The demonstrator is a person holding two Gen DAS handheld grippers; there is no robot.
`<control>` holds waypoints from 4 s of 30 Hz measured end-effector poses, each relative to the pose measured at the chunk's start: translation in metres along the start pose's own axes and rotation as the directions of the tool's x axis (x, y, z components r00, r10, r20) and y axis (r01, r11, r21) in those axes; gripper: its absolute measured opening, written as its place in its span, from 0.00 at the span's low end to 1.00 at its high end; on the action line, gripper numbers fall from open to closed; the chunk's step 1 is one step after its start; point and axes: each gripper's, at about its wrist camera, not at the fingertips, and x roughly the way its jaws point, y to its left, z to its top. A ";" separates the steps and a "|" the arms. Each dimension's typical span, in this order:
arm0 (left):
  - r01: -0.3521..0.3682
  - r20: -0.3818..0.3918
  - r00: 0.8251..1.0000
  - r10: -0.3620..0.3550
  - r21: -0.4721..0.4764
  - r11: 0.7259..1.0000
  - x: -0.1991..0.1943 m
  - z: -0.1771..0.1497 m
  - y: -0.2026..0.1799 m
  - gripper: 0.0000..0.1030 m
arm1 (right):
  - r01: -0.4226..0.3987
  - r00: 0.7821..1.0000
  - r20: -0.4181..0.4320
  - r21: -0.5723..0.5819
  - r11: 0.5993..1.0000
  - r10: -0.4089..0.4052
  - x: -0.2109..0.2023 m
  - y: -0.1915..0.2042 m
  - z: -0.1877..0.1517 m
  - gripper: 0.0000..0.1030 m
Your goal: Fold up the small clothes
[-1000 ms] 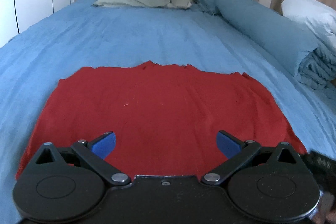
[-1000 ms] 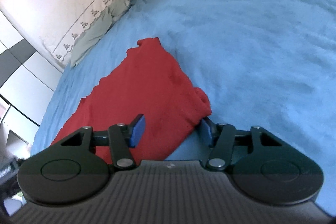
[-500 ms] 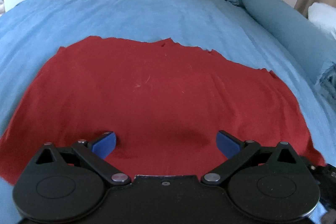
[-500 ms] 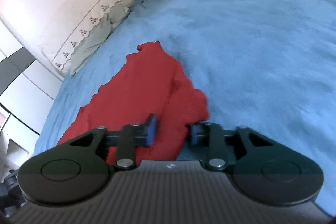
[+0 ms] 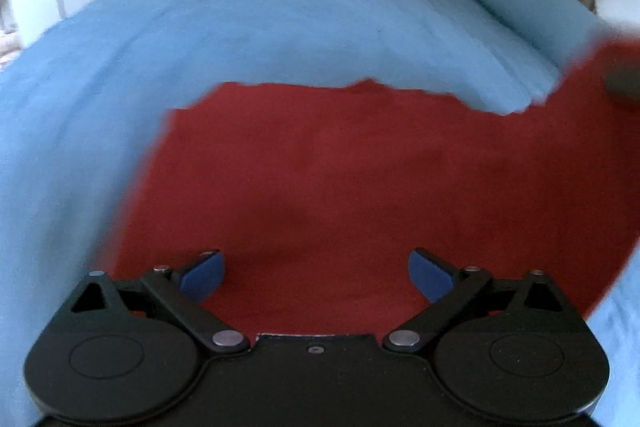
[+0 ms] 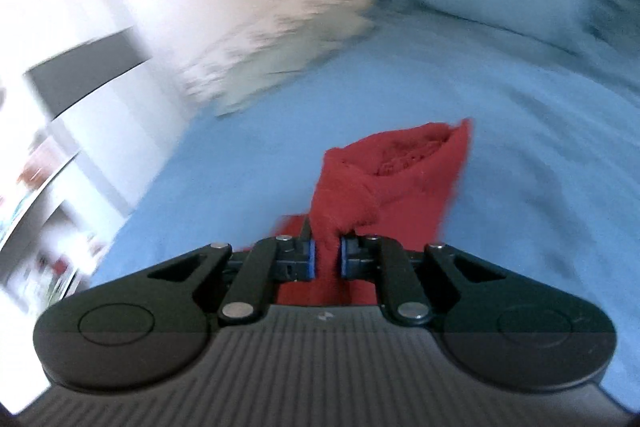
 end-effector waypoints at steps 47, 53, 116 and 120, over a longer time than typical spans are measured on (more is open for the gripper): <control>0.159 0.035 0.987 -0.156 -0.092 0.983 -0.053 -0.033 0.111 0.12 | -0.019 0.988 -0.142 -0.515 0.857 -0.064 0.007 0.030 -0.167 0.22; 0.170 0.088 0.982 -0.167 -0.035 0.985 -0.077 -0.042 0.103 0.11 | -0.021 0.993 -0.109 -0.473 0.881 -0.035 -0.008 0.026 -0.156 0.20; 0.310 -0.024 0.951 -0.309 0.051 0.949 -0.125 -0.086 -0.041 0.28 | -0.120 0.880 -0.474 -0.159 0.980 0.031 -0.103 -0.042 -0.038 0.37; 0.228 -0.052 0.973 -0.224 0.086 0.970 -0.101 -0.110 -0.051 0.29 | -0.033 0.869 -0.494 -0.103 0.994 -0.022 -0.093 -0.093 -0.077 0.38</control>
